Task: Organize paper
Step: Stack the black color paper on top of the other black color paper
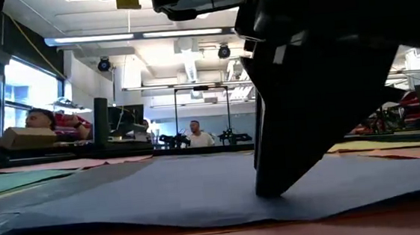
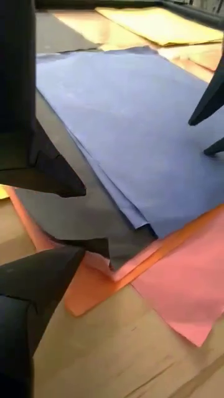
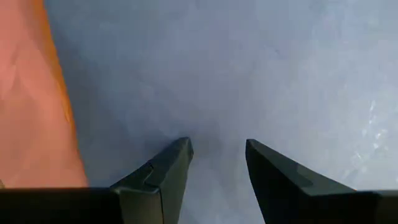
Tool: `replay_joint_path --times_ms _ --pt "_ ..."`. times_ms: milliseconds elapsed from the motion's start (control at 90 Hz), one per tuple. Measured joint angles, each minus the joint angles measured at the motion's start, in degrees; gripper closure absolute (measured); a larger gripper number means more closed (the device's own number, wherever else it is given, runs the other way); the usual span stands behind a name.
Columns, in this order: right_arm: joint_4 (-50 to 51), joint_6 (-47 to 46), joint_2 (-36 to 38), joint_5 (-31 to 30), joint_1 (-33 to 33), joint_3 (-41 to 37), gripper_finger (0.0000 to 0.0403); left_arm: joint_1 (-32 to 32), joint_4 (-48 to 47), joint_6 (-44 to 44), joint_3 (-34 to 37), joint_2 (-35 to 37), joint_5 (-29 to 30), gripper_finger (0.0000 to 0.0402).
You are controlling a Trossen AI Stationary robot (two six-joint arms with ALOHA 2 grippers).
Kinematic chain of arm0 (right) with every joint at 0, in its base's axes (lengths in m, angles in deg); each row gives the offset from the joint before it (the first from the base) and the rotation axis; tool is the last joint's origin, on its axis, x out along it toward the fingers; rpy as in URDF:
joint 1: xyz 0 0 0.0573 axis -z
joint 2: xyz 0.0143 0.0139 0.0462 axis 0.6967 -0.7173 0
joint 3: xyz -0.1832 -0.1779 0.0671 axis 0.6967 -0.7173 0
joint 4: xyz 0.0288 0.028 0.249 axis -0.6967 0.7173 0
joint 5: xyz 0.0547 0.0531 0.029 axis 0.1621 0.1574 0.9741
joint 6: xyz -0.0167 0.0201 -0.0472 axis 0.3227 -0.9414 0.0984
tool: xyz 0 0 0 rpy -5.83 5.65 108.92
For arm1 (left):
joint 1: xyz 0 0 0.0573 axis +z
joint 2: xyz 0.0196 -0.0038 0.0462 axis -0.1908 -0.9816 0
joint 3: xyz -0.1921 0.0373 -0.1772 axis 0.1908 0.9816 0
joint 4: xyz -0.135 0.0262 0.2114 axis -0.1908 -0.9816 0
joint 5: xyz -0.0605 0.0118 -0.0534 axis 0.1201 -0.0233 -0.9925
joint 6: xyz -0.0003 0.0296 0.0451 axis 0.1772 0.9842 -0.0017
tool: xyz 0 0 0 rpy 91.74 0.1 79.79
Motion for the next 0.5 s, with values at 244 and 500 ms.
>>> replay_joint_path --times_ms 244,500 --pt "-0.07 0.05 -0.07 0.15 0.00 -0.04 0.0253 0.78 -0.21 -0.02 -0.02 0.06 -7.10 0.0269" --pt "-0.11 -0.02 -0.13 0.22 -0.13 -0.07 0.0253 2.33 0.51 0.00 -0.02 0.07 -5.33 0.0269"
